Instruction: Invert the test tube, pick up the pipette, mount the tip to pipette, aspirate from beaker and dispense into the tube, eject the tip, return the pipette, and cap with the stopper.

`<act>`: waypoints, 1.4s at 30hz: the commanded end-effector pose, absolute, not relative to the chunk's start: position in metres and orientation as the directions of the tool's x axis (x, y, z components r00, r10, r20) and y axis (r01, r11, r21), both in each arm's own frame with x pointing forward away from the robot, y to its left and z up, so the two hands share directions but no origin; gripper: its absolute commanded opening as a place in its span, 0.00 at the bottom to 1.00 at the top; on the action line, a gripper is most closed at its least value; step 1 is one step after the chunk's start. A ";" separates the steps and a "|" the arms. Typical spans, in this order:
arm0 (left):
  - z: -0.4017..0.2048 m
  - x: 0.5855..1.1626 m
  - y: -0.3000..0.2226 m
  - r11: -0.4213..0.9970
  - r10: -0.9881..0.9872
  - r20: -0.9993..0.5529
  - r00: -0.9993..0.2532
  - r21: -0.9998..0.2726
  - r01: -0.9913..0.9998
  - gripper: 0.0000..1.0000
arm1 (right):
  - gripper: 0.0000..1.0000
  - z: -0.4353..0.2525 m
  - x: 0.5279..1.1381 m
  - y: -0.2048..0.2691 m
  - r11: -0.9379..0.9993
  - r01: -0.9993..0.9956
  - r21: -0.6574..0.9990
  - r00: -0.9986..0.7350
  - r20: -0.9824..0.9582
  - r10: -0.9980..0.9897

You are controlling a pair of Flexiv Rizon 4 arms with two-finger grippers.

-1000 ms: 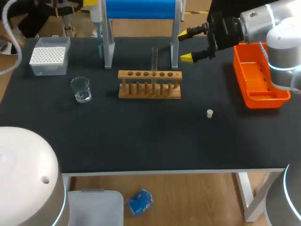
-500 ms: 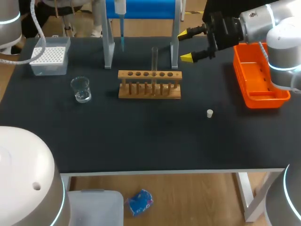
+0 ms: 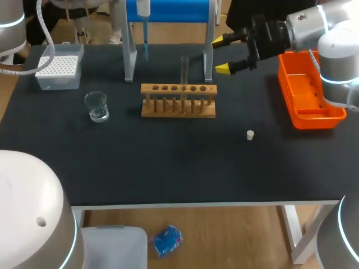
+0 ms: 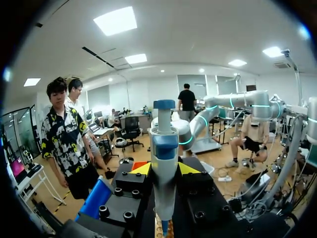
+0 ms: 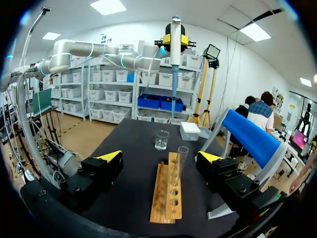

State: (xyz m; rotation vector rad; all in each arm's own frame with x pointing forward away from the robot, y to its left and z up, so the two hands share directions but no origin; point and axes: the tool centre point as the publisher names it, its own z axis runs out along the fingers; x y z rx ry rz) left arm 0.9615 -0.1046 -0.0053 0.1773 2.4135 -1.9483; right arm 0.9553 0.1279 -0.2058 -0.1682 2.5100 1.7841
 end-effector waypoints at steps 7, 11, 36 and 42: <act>-0.001 0.961 -0.108 0.205 0.081 -0.102 -0.991 -0.972 0.117 0.00 | 1.00 -0.206 0.955 0.127 0.326 -0.122 0.937 -0.992 -0.110 -0.055; 0.013 0.962 -0.125 0.207 0.092 -0.102 -0.991 -0.971 0.119 0.00 | 1.00 -0.206 0.955 0.127 0.326 -0.122 0.937 -0.992 -0.110 -0.055; 0.031 0.987 -0.210 0.144 0.157 -0.022 -0.987 -0.988 0.045 0.00 | 1.00 -0.206 0.955 0.127 0.326 -0.122 0.937 -0.992 -0.110 -0.055; 0.024 0.993 -0.210 0.141 0.148 0.004 -0.989 -0.990 0.018 0.00 | 1.00 -0.206 0.955 0.127 0.326 -0.122 0.937 -0.992 -0.110 -0.055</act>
